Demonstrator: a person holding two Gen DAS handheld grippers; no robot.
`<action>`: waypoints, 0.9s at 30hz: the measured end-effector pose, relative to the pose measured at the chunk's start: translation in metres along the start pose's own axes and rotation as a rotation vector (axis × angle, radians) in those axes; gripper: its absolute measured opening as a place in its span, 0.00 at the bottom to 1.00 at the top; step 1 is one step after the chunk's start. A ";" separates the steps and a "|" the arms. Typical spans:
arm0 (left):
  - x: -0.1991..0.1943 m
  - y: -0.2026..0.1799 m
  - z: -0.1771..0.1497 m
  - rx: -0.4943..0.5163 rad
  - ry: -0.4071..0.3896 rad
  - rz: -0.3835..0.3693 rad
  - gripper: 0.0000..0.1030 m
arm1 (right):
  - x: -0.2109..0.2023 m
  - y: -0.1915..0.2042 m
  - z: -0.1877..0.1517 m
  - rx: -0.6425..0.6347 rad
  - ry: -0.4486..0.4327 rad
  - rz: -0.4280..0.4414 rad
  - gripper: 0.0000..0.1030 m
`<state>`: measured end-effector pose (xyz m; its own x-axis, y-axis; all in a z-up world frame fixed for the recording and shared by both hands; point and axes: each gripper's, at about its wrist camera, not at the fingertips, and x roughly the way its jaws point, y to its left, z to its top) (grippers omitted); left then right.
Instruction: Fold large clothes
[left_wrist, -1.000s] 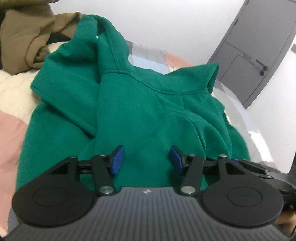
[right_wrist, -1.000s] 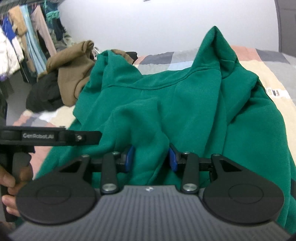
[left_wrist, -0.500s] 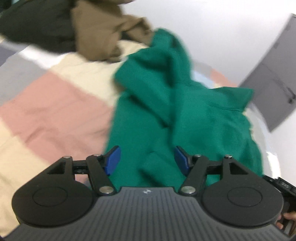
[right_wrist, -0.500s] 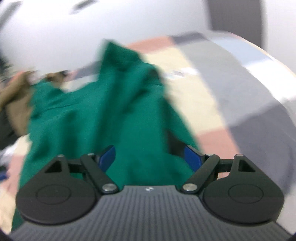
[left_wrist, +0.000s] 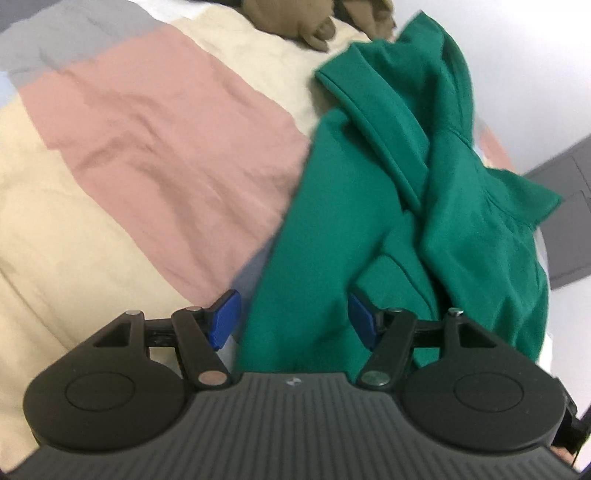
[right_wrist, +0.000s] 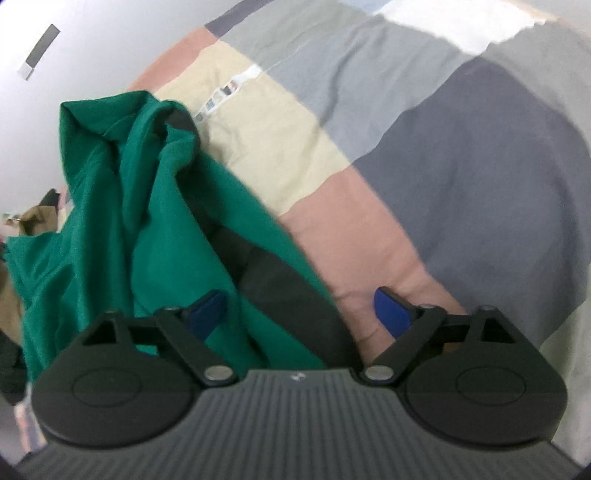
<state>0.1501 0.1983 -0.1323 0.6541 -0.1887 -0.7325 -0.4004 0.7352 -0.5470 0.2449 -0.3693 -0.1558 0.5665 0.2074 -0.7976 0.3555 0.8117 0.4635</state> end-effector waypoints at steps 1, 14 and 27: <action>0.001 -0.001 -0.002 -0.004 0.010 -0.014 0.68 | 0.000 0.000 0.000 0.008 0.019 0.026 0.93; -0.009 -0.012 -0.019 -0.041 0.053 -0.188 0.72 | -0.024 0.017 -0.012 0.049 0.095 0.412 0.95; -0.001 -0.006 -0.027 -0.091 0.094 -0.278 0.72 | 0.004 0.033 -0.021 0.004 0.152 0.267 0.94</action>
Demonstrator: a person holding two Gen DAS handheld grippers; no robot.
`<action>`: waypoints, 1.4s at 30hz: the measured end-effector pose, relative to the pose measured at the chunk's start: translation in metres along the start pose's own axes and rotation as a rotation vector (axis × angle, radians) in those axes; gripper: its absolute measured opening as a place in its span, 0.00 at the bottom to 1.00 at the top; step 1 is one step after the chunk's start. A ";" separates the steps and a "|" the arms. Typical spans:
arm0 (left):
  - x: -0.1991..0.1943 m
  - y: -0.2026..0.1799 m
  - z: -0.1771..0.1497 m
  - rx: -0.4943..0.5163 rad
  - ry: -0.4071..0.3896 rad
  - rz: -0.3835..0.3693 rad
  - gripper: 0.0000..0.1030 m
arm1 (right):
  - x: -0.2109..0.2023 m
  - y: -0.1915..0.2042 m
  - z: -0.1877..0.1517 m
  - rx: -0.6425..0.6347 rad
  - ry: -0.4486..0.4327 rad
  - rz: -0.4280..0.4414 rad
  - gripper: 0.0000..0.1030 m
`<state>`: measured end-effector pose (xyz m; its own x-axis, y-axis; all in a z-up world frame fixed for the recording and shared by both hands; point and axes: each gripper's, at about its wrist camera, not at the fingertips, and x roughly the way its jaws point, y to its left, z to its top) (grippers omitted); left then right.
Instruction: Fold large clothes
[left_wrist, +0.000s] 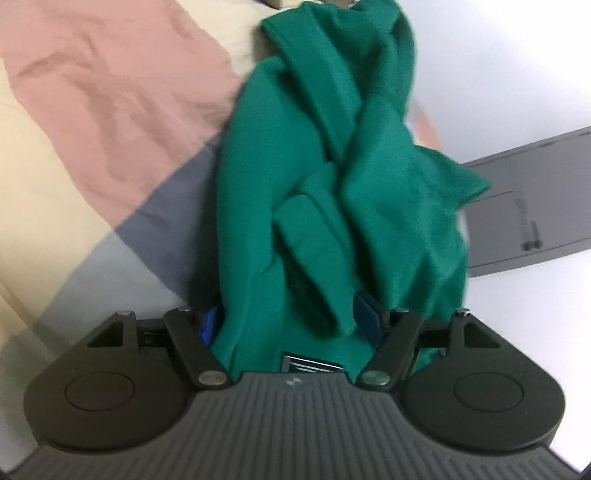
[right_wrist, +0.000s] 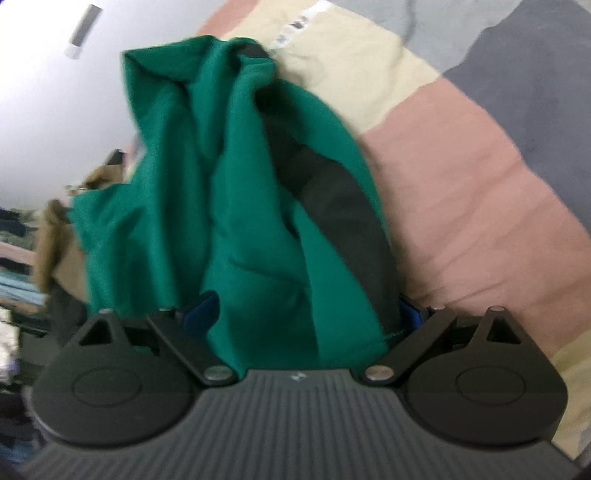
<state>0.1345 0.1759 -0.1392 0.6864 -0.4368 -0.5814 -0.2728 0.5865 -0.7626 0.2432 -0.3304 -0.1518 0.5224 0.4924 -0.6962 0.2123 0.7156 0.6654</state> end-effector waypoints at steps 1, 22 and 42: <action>0.001 -0.001 -0.001 0.001 0.009 -0.012 0.72 | -0.001 0.001 0.000 -0.007 -0.005 0.026 0.94; -0.049 -0.023 -0.016 0.056 -0.086 0.014 0.10 | -0.038 0.037 -0.015 -0.236 -0.054 -0.070 0.24; -0.157 -0.058 -0.049 0.089 -0.115 -0.197 0.06 | -0.173 0.053 -0.030 -0.218 -0.075 0.367 0.17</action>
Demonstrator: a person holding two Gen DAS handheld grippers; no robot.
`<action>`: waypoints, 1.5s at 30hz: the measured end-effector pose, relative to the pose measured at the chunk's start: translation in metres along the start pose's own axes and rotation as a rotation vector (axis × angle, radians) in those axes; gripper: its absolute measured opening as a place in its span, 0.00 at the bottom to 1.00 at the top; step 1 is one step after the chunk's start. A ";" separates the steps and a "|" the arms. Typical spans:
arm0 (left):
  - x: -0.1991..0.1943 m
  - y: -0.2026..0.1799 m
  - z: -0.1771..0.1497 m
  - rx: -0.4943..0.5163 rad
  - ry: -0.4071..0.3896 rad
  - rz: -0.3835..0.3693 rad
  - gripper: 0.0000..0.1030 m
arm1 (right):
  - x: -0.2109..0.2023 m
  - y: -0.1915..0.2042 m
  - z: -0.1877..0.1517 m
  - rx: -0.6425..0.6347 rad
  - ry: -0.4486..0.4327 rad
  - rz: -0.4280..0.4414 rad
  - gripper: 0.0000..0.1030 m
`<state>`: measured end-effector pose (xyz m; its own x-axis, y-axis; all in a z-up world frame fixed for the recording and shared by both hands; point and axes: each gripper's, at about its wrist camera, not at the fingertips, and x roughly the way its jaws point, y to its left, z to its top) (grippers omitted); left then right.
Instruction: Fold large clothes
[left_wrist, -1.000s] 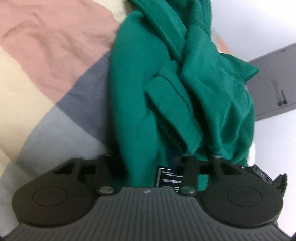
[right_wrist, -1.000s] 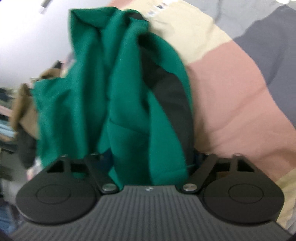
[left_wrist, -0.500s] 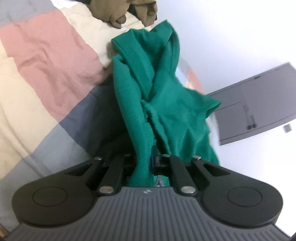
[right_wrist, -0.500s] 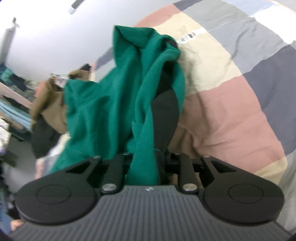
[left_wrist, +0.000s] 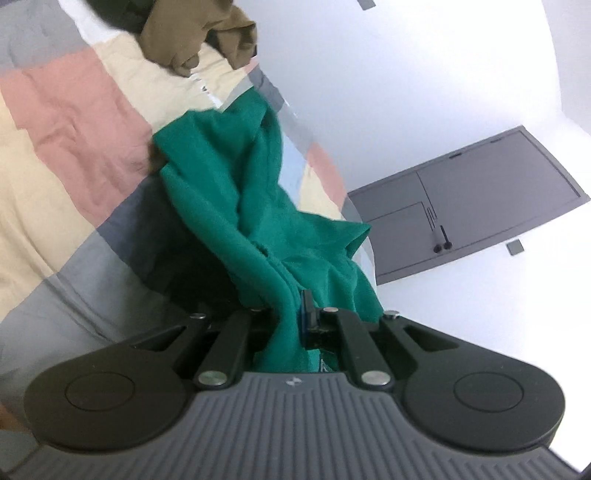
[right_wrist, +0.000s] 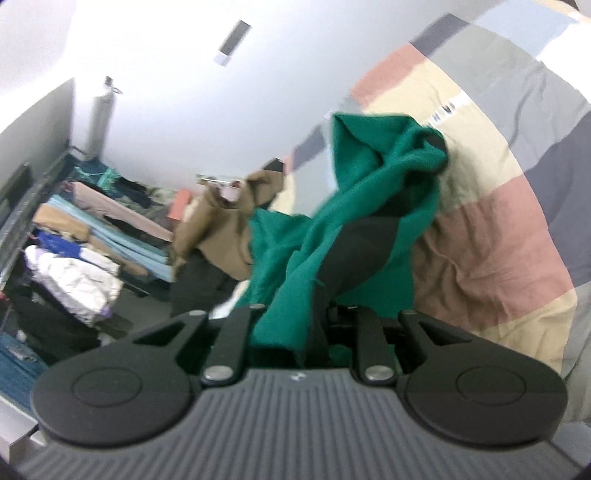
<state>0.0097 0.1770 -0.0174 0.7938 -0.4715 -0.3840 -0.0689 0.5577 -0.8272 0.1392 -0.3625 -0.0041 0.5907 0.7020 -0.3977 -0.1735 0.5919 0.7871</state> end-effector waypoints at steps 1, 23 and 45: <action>-0.006 -0.004 -0.001 0.003 0.001 -0.005 0.06 | -0.006 0.003 0.000 -0.009 -0.007 0.010 0.17; 0.079 -0.031 0.110 0.072 -0.162 0.162 0.07 | 0.067 -0.013 0.116 0.040 -0.164 -0.149 0.15; 0.305 0.073 0.229 0.079 -0.118 0.323 0.09 | 0.298 -0.163 0.178 0.071 -0.109 -0.393 0.15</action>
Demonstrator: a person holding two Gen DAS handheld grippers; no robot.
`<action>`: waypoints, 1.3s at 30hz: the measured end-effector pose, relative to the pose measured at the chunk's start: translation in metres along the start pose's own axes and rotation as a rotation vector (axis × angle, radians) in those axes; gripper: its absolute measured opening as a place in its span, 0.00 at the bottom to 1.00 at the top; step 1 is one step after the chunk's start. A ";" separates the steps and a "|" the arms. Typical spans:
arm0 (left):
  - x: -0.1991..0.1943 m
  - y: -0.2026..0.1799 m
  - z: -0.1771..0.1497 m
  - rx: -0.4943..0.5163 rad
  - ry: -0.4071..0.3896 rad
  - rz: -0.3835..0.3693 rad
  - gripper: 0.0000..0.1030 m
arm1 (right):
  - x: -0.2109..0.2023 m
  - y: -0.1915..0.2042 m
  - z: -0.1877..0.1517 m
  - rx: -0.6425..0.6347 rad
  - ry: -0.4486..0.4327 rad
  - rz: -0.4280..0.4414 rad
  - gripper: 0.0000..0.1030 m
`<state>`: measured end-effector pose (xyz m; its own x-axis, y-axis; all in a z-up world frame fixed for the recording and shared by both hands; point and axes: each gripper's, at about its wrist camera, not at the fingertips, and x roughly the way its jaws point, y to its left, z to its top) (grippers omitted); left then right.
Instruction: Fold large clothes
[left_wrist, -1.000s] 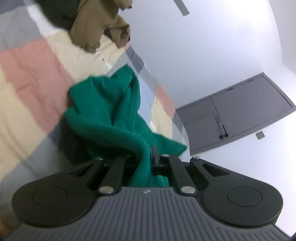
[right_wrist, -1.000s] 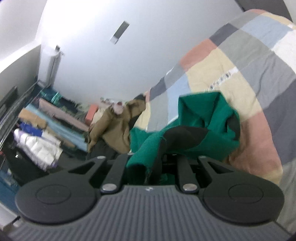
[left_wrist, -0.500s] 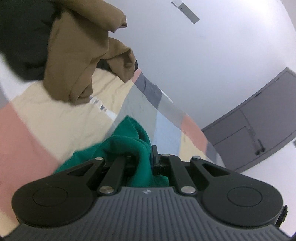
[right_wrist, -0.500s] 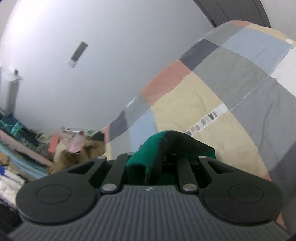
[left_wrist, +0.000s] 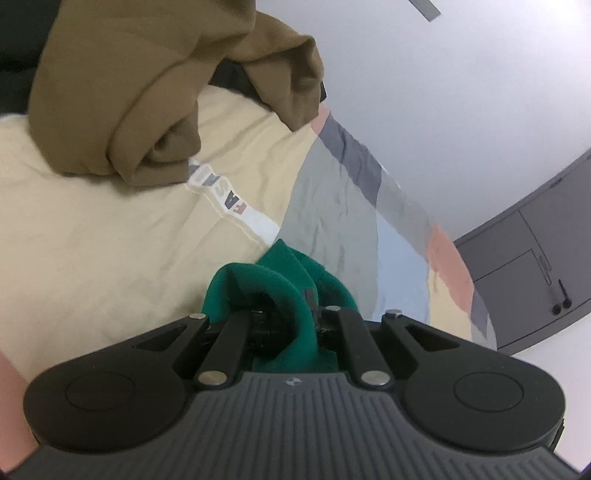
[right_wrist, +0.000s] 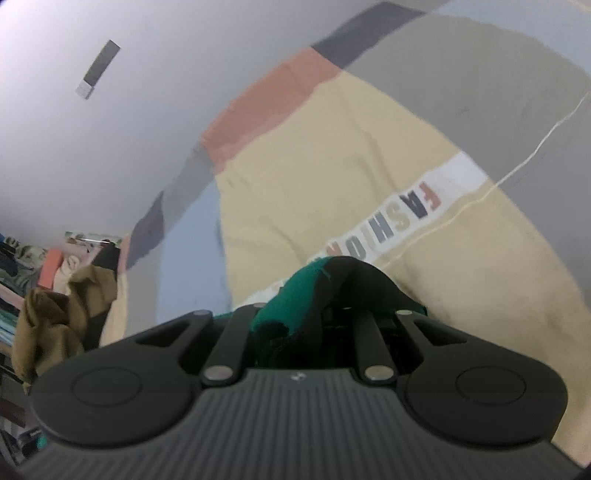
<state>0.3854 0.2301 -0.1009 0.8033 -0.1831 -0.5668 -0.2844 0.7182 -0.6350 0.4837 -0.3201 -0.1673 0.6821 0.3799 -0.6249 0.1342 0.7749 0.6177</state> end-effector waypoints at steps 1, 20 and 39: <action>0.003 0.002 0.000 -0.004 0.003 -0.004 0.09 | 0.001 -0.002 0.000 0.006 0.000 0.003 0.15; -0.113 -0.057 -0.036 0.241 -0.030 0.051 0.60 | -0.088 0.042 -0.020 -0.280 -0.103 0.034 0.38; -0.168 -0.091 -0.146 0.422 -0.008 0.074 0.60 | -0.156 0.153 -0.125 -0.798 -0.120 0.179 0.64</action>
<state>0.2000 0.0976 -0.0240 0.7932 -0.1168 -0.5976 -0.1036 0.9412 -0.3215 0.3083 -0.1979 -0.0349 0.7225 0.5105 -0.4663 -0.5042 0.8505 0.1498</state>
